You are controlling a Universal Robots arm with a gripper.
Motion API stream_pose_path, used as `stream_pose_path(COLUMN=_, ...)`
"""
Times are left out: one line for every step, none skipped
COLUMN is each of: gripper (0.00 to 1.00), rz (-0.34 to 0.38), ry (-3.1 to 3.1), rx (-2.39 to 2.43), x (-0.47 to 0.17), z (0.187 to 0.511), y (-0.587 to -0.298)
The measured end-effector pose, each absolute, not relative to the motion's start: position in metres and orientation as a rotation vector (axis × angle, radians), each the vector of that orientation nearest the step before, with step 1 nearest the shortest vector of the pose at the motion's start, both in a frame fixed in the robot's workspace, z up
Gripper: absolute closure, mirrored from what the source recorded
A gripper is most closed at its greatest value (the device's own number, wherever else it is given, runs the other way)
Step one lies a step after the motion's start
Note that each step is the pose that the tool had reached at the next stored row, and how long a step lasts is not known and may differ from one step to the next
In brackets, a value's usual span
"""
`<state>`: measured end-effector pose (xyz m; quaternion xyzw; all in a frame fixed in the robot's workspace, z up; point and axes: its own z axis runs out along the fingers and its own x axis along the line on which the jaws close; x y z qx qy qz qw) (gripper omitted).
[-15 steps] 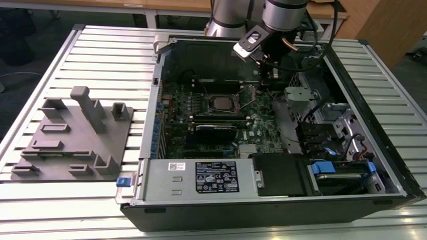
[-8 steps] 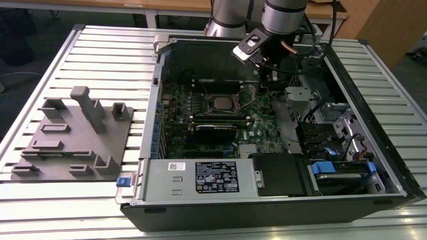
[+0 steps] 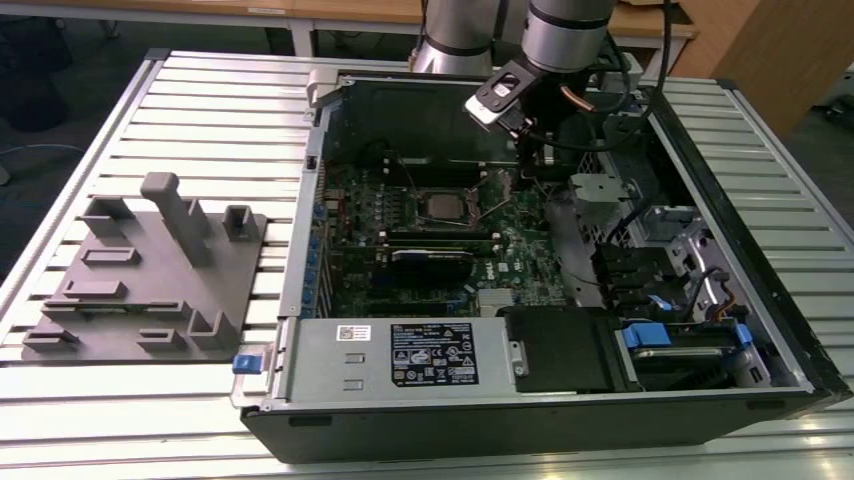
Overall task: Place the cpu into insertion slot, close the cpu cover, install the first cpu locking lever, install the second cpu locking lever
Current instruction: 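Close the cpu cover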
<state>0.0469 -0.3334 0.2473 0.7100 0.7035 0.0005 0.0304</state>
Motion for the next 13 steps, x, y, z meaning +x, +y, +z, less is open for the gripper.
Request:
stream_pose_path(gripper=0.9, rz=0.0, ry=2.168, rx=2.188, x=0.0469, z=0.2469, y=-0.3334)
stream_pose_path(gripper=0.9, rz=0.0, ry=2.168, rx=2.188, x=0.0469, z=0.2466, y=-0.3335)
stream_pose_path(gripper=0.9, rz=0.0, ry=2.168, rx=2.188, x=0.0469, z=0.2465, y=-0.3335)
stream_pose_path(gripper=0.9, rz=-0.001, ry=2.168, rx=2.188, x=0.0469, z=0.2465, y=-0.3335)
stream_pose_path(gripper=0.9, rz=0.0, ry=2.168, rx=2.188, x=0.0469, z=0.2463, y=-0.3334)
stream_pose_path(gripper=0.9, rz=0.0, ry=2.168, rx=2.188, x=0.0469, z=0.246, y=-0.3332)
stream_pose_path(gripper=0.9, rz=0.0, ry=2.168, rx=2.188, x=0.0469, z=0.2459, y=-0.333)
stream_pose_path(gripper=0.9, rz=0.0, ry=2.168, rx=2.188, x=0.0469, z=0.2459, y=-0.3326)
stream_pose_path(gripper=0.9, rz=0.0, ry=2.168, rx=2.188, x=0.0469, z=0.2458, y=-0.3323)
stream_pose_path(gripper=0.9, rz=0.0, ry=2.168, rx=2.188, x=0.0469, z=0.2457, y=-0.3319)
stream_pose_path(gripper=0.9, rz=0.0, ry=2.168, rx=2.188, x=0.0469, z=0.2455, y=-0.3315)
stream_pose_path(gripper=0.9, rz=0.0, ry=2.168, rx=2.188, x=0.0469, z=0.2454, y=-0.3311)
stream_pose_path(gripper=0.9, rz=0.0, ry=2.168, rx=2.188, x=0.0469, z=0.2453, y=-0.3307)
